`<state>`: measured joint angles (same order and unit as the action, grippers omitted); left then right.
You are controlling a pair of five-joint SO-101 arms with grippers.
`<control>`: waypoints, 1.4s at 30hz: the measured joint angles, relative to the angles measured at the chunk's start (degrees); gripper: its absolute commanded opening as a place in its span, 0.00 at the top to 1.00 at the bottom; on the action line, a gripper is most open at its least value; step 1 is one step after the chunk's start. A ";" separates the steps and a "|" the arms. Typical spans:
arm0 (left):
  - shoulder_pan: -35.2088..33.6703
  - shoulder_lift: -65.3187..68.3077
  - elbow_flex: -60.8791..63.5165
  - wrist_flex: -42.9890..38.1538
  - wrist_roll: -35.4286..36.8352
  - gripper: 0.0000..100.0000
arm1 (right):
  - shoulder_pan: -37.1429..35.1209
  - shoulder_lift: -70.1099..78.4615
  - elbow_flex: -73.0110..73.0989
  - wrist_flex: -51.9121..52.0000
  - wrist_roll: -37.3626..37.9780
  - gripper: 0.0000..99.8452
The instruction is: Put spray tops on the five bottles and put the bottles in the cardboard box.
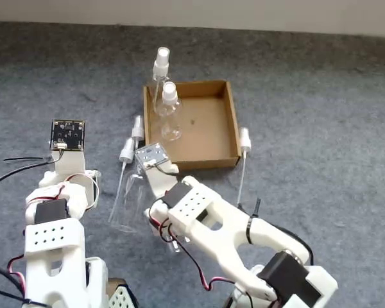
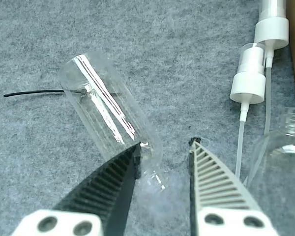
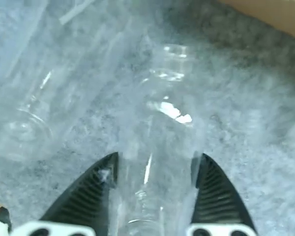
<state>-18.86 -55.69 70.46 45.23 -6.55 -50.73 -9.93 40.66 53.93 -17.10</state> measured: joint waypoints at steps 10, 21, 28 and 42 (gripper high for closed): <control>0.00 0.00 0.00 0.00 0.00 0.84 | 9.23 -10.02 -2.37 13.89 5.71 0.99; -1.14 -0.18 -1.14 0.18 0.00 0.84 | 41.93 -27.25 -7.03 27.60 30.51 0.99; -1.85 -0.09 -14.42 10.46 0.00 0.84 | 62.33 -13.27 -7.03 16.35 40.79 0.99; 8.09 48.44 -59.69 28.31 -4.66 0.84 | 65.76 5.63 -7.03 6.51 47.91 0.99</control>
<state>-10.77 -7.25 10.77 73.54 -11.21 15.03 -4.31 33.63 60.44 30.81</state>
